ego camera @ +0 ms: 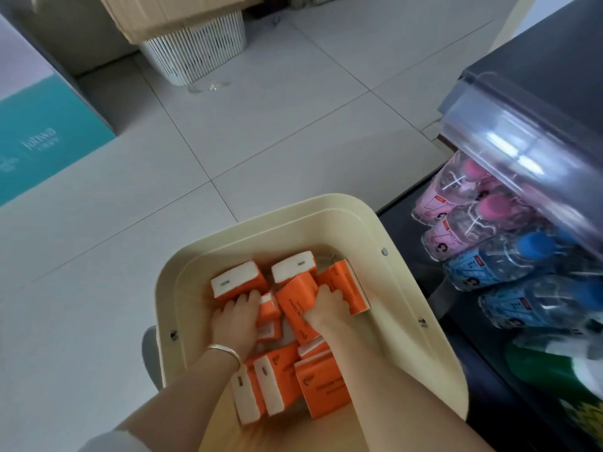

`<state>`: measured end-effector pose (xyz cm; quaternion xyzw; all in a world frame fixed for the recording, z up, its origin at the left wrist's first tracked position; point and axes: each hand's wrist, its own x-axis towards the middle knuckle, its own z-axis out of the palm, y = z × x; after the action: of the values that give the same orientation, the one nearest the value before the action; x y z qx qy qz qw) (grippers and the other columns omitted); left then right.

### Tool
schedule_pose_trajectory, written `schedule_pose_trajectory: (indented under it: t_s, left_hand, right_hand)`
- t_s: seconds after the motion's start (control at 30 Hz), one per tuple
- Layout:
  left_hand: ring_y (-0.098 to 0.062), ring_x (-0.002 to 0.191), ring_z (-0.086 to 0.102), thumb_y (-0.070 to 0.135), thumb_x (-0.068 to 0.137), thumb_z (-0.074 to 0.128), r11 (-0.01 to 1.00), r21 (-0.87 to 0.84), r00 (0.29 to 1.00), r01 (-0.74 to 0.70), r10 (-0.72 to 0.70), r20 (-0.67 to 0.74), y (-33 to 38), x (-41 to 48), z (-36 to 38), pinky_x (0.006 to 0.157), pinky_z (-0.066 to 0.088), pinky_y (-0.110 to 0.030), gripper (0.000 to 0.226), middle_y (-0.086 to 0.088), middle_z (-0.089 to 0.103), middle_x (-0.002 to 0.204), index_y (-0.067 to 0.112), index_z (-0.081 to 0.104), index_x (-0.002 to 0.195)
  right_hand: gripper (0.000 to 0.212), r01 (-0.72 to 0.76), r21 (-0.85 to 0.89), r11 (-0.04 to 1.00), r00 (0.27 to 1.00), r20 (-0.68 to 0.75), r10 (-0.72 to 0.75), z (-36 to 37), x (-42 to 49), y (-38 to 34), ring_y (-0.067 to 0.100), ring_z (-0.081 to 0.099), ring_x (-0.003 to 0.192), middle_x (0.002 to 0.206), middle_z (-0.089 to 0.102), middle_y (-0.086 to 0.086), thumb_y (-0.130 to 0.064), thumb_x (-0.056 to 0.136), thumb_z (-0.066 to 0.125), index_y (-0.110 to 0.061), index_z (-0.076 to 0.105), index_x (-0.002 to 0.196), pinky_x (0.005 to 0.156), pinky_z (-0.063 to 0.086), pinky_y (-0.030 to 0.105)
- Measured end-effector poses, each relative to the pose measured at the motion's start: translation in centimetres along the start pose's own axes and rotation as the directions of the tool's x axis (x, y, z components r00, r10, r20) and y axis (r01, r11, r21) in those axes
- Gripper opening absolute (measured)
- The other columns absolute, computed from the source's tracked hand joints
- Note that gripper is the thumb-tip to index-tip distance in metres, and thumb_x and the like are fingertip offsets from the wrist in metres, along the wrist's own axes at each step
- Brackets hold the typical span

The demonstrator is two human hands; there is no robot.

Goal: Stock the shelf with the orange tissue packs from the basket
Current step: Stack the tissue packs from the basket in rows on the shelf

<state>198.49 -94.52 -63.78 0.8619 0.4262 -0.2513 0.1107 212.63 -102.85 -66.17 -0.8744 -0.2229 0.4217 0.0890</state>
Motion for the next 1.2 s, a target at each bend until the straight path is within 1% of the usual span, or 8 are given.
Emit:
schedule_pose_trajectory:
  t_s: [0.17, 0.3, 0.43, 0.6, 0.73, 0.87, 1.0, 1.2]
  left_hand:
    - [-0.024, 0.115, 0.054, 0.022, 0.088, 0.046, 0.999, -0.039, 0.991, -0.026, 0.021, -0.130, 1.4, -0.6, -3.4, 0.087, 0.045, -0.039, 0.038, 0.001, 0.053, 0.124, 0.025, 0.040, 0.125]
    - [-0.026, 0.110, 0.055, 0.020, 0.087, 0.048, 0.996, -0.066, 0.981, -0.055, 0.042, -0.189, 2.0, -2.5, -6.7, 0.083, 0.046, -0.043, 0.034, 0.001, 0.056, 0.117, 0.024, 0.040, 0.119]
    - [-0.026, 0.111, 0.056, 0.027, 0.086, 0.048, 0.989, -0.088, 0.956, -0.121, 0.092, -0.280, 2.7, -5.0, -10.6, 0.084, 0.047, -0.042, 0.041, 0.003, 0.056, 0.119, 0.028, 0.035, 0.125]
    - [-0.026, 0.111, 0.055, 0.033, 0.090, 0.047, 0.970, -0.066, 0.869, -0.235, 0.179, -0.461, 5.0, -9.3, -16.8, 0.082, 0.044, -0.042, 0.037, 0.002, 0.054, 0.118, 0.024, 0.036, 0.124]
    - [-0.026, 0.111, 0.053, 0.022, 0.090, 0.045, 0.953, -0.031, 0.795, -0.301, 0.232, -0.561, 6.9, -13.1, -21.2, 0.083, 0.042, -0.042, 0.036, 0.000, 0.054, 0.118, 0.023, 0.036, 0.124]
    - [-0.026, 0.112, 0.053, 0.023, 0.090, 0.048, 0.930, -0.006, 0.723, -0.367, 0.281, -0.632, 8.4, -16.8, -24.3, 0.083, 0.041, -0.041, 0.036, -0.001, 0.054, 0.120, 0.023, 0.037, 0.125]
    - [-0.027, 0.110, 0.053, 0.029, 0.090, 0.050, 0.896, 0.006, 0.656, -0.443, 0.329, -0.680, 10.1, -20.1, -26.6, 0.082, 0.041, -0.040, 0.038, -0.001, 0.054, 0.119, 0.024, 0.037, 0.126]
    - [-0.027, 0.112, 0.053, 0.046, 0.089, 0.052, 0.834, 0.056, 0.561, -0.549, 0.417, -0.715, 14.0, -25.0, -29.7, 0.082, 0.042, -0.040, 0.043, -0.001, 0.055, 0.118, 0.022, 0.039, 0.123]
  right_hand:
    - [0.043, 0.081, 0.042, 0.996, 0.992, -0.099, -0.076, -3.8, -2.7, -0.4, 0.026, 0.058, 0.105, 0.117, 0.056, 0.006, -0.028, 0.086, 0.060, -0.017, 0.045, 0.125, 0.079, 0.049, 0.036]
    - [0.055, 0.027, 0.175, 0.984, 0.988, -0.154, 0.000, -7.9, -6.3, -1.1, 0.028, 0.057, 0.107, 0.117, 0.056, 0.002, -0.029, 0.078, 0.063, -0.024, 0.042, 0.129, 0.091, 0.048, 0.048]
    - [0.056, -0.003, 0.172, 0.985, 0.950, -0.306, 0.056, -12.6, -11.2, -0.6, 0.029, 0.050, 0.119, 0.121, 0.056, 0.000, -0.040, 0.078, 0.064, -0.029, 0.044, 0.130, 0.100, 0.039, 0.045]
    - [0.043, 0.161, 0.319, 0.934, 0.908, -0.419, -0.014, -16.8, -16.6, 0.5, 0.028, 0.060, 0.105, 0.113, 0.062, 0.001, -0.032, 0.077, 0.069, -0.028, 0.042, 0.109, 0.093, 0.047, 0.047]
    - [0.080, 0.323, 0.266, 0.908, 0.810, -0.573, -0.120, -20.7, -21.9, 0.5, 0.029, 0.048, 0.123, 0.138, 0.047, 0.005, -0.022, 0.083, 0.066, -0.039, 0.017, 0.144, 0.100, 0.043, 0.047]
    - [0.099, 0.486, 0.206, 0.850, 0.708, -0.662, -0.244, -23.9, -26.6, 1.0, 0.031, 0.052, 0.119, 0.136, 0.047, 0.012, -0.011, 0.081, 0.068, -0.041, 0.003, 0.149, 0.096, 0.046, 0.043]
    - [0.082, 0.613, 0.230, 0.756, 0.605, -0.752, -0.263, -26.2, -30.6, 2.4, 0.029, 0.054, 0.110, 0.119, 0.046, 0.003, -0.005, 0.071, 0.074, -0.028, 0.029, 0.136, 0.093, 0.047, 0.046]
    - [0.050, 0.643, 0.325, 0.693, 0.425, -0.905, 0.029, -29.4, -35.9, 6.5, 0.023, 0.054, 0.087, 0.087, 0.051, -0.004, -0.013, 0.072, 0.077, -0.022, 0.035, 0.099, 0.081, 0.044, 0.038]
